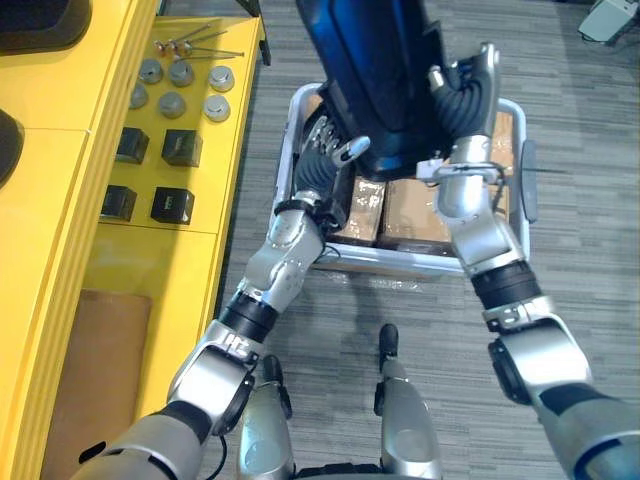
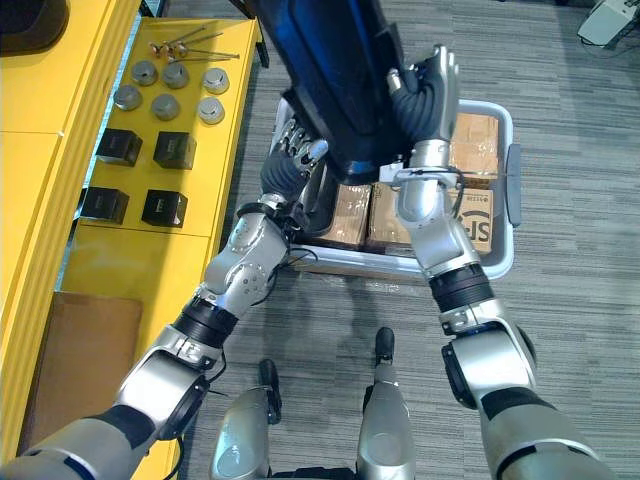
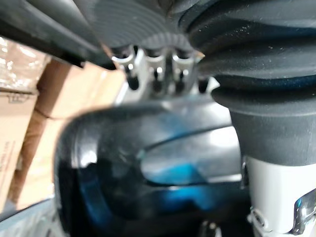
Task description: Walk over and take plastic housings, then place them on the shelf
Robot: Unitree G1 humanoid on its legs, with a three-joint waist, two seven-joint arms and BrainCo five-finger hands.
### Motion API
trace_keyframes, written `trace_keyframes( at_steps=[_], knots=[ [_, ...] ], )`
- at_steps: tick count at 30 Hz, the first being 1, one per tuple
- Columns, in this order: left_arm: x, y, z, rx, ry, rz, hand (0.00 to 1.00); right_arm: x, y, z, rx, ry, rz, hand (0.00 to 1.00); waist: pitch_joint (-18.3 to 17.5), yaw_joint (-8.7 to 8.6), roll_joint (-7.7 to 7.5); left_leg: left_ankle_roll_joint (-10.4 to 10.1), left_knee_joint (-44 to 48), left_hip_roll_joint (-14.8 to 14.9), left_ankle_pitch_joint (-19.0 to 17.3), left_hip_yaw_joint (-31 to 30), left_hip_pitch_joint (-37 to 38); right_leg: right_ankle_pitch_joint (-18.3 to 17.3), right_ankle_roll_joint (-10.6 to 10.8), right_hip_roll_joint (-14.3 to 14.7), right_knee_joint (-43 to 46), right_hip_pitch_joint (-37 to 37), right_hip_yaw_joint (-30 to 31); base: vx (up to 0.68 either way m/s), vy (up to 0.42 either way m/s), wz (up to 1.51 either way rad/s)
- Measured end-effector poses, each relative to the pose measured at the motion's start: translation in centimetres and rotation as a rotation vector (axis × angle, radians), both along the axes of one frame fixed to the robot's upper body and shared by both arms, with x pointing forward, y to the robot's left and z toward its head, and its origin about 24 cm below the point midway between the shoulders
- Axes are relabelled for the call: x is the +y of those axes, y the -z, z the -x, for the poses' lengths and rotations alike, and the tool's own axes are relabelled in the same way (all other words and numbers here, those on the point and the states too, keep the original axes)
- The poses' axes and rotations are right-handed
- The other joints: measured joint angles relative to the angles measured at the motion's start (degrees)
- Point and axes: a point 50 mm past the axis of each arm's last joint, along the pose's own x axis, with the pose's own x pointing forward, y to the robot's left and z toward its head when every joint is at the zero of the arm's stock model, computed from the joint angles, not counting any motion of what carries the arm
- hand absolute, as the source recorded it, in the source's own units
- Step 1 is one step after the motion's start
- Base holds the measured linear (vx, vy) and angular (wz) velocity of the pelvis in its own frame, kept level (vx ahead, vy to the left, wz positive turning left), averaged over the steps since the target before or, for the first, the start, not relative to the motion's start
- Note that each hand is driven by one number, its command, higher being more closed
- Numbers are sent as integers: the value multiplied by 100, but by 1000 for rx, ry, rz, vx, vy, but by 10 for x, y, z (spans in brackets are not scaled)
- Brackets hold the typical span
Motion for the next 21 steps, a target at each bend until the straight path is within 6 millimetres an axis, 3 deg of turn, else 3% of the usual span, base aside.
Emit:
trace_keyframes(
  at_steps=[9, 10, 21],
  knots=[
    [2, 0, 0, 31, -76, 41, 0, 23, 18, 1, 41, -62, -42, 100, -3, 25, 1, 3, -31, -28, 5, -60, 108, 17, 22, -13, -108, 194, -52, -5, 16, 3],
    [3, 0, 0, 35, -90, 44, 100, 28, 19, 2, 37, -76, -42, 100, -3, 24, 1, 2, -32, -34, 5, -58, 98, 19, 25, -17, -122, 187, -52, 0, 0, 0],
    [11, 6, -3, 75, -139, 64, 100, 42, 28, 8, 30, -163, -43, 100, -3, 22, 1, -5, -128, -43, 42, -72, 111, 24, 33, -17, -142, 185, -73, 0, 3, 0]
  ],
)
